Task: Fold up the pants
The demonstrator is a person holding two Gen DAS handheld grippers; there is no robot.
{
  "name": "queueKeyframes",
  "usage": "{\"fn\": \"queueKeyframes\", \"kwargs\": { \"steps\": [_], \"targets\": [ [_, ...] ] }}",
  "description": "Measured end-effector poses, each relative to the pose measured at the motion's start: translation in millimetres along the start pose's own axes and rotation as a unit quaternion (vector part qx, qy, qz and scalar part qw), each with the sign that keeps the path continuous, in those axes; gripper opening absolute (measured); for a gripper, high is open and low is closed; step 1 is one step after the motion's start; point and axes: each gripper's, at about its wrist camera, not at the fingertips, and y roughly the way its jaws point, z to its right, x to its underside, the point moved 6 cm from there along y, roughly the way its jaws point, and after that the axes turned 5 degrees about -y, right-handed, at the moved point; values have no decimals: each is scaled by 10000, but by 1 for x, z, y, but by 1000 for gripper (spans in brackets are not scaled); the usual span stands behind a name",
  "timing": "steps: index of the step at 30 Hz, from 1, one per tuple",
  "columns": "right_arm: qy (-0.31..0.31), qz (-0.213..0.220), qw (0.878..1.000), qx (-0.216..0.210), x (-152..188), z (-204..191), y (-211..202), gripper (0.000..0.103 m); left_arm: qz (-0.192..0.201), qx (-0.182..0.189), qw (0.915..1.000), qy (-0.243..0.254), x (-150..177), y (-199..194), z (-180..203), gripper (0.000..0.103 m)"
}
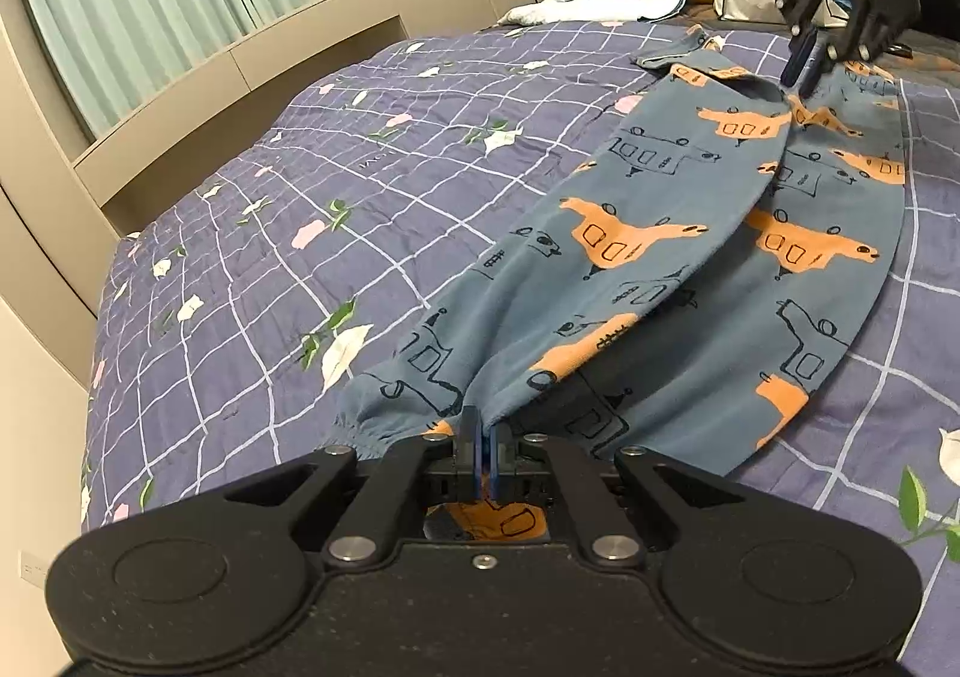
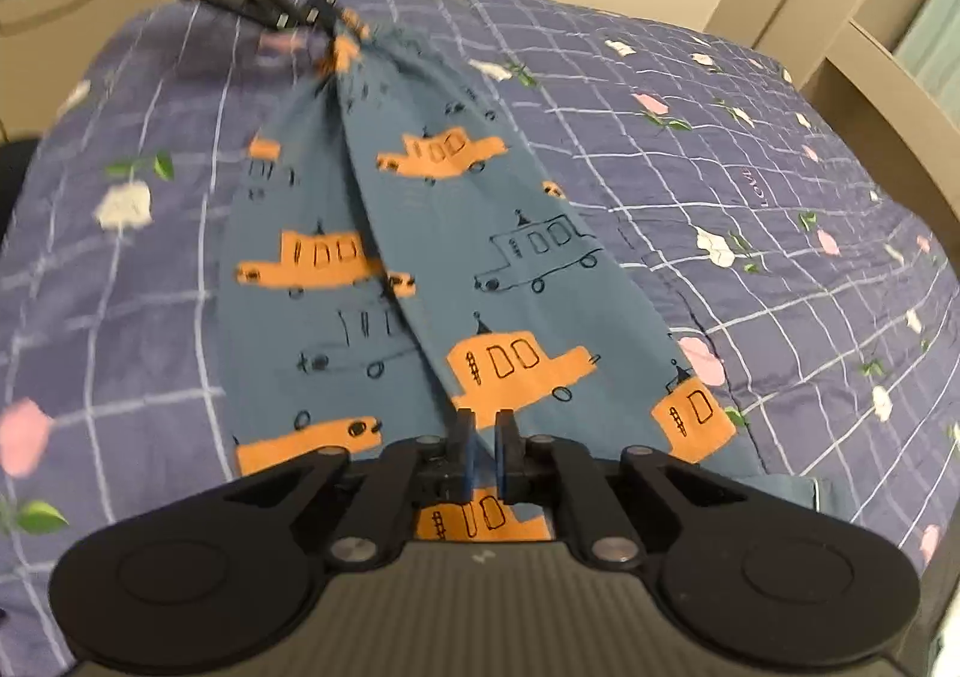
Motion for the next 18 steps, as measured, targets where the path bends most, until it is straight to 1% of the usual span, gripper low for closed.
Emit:
{"fn": "queueKeyframes", "kwargs": {
  "steps": [2,4,7,8,10,11,13,18],
  "targets": [
    [-302,-113,9994,99,1,-7,9,20,11,33,10000,-49,0,-1,-2,1],
    [-612,-243,9973,321,2,-11,19,21,43,60,9999,-143,-1,-2,-4,1],
    [-828,-287,9954,377,2,-15,29,21,52,61,9998,-202,0,-2,-5,1],
    [-909,-307,9944,439,1,-15,32,19,48,71,9997,-214,0,-2,-4,1],
    [-1120,-436,9912,564,2,-16,41,6,24,64,9998,-180,1,-1,-4,1],
    [-1096,-437,9916,531,3,-15,42,3,21,66,9998,-160,1,-1,-3,1],
    [-849,-320,9948,464,0,-9,36,3,40,48,9999,-113,0,-4,-3,1],
    [-401,9,9985,377,-4,1,2,2,48,16,9998,-168,1,-6,-8,1]
  ]
}}
